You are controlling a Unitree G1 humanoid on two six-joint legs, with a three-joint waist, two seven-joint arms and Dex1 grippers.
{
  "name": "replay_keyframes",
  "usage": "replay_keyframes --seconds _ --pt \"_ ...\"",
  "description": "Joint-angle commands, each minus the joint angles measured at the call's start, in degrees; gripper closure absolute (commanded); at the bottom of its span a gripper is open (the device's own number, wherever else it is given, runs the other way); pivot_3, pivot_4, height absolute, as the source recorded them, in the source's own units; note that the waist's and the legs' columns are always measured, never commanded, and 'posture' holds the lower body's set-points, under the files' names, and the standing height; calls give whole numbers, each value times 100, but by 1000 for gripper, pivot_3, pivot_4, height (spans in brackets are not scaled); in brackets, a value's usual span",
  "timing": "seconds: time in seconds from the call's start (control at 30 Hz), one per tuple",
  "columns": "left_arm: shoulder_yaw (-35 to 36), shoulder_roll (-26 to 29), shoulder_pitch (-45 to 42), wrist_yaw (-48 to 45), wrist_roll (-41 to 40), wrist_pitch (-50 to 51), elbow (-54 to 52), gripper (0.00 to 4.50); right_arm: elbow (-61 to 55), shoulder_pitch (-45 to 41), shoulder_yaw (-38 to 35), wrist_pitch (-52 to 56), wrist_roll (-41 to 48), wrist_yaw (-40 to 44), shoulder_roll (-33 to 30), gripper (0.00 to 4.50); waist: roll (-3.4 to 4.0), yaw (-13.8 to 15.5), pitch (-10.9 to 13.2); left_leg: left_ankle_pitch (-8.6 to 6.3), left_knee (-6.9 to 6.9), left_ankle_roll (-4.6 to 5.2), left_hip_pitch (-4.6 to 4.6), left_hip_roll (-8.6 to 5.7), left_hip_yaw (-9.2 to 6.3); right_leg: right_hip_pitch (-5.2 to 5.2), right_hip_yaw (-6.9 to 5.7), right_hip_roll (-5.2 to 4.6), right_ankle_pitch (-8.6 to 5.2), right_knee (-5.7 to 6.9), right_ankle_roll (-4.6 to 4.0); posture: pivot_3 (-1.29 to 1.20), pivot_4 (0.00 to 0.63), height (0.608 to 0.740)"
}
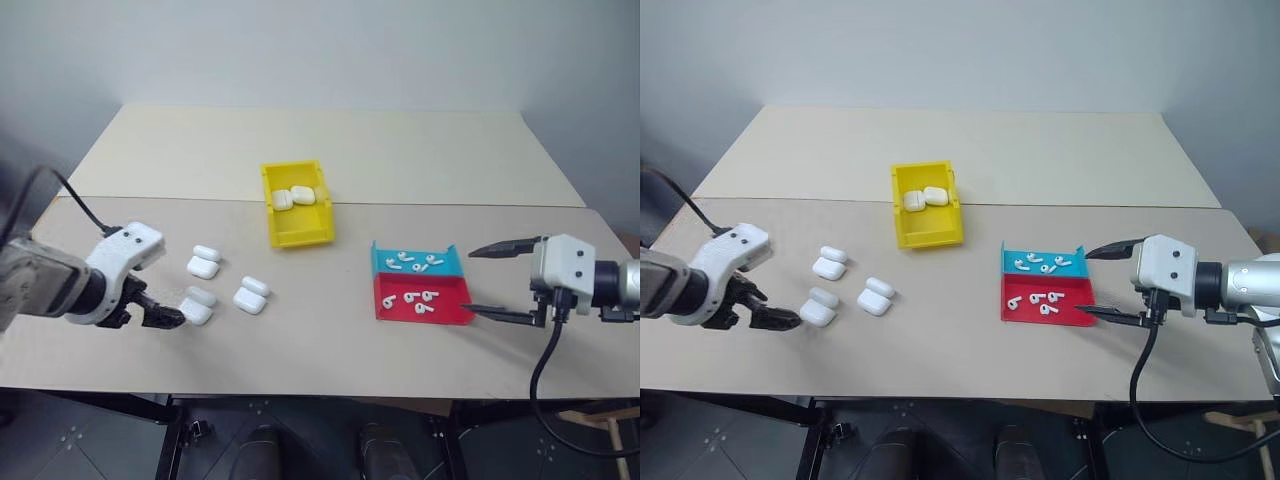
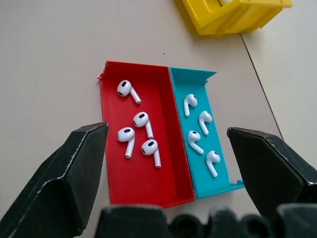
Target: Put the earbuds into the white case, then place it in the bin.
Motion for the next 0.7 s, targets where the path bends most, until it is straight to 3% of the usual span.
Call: replay_keyframes --seconds 0.03,0.7 --pt "-164 -80 -202 457 -207 20 255 0 -145 66 -202 -37 28 -62 3 17 -1 -3 0 0 0 0 -6 0 0 -7 0 0 0 1 0 0 150 740" --pt "-1707 -987 -1362 757 234 20 1049 0 -580 604 -381 59 20 -501 138 17 -2 24 0 3 20 -3 -44 -5 -6 -40 0 -1 1 16 0 0 150 740"
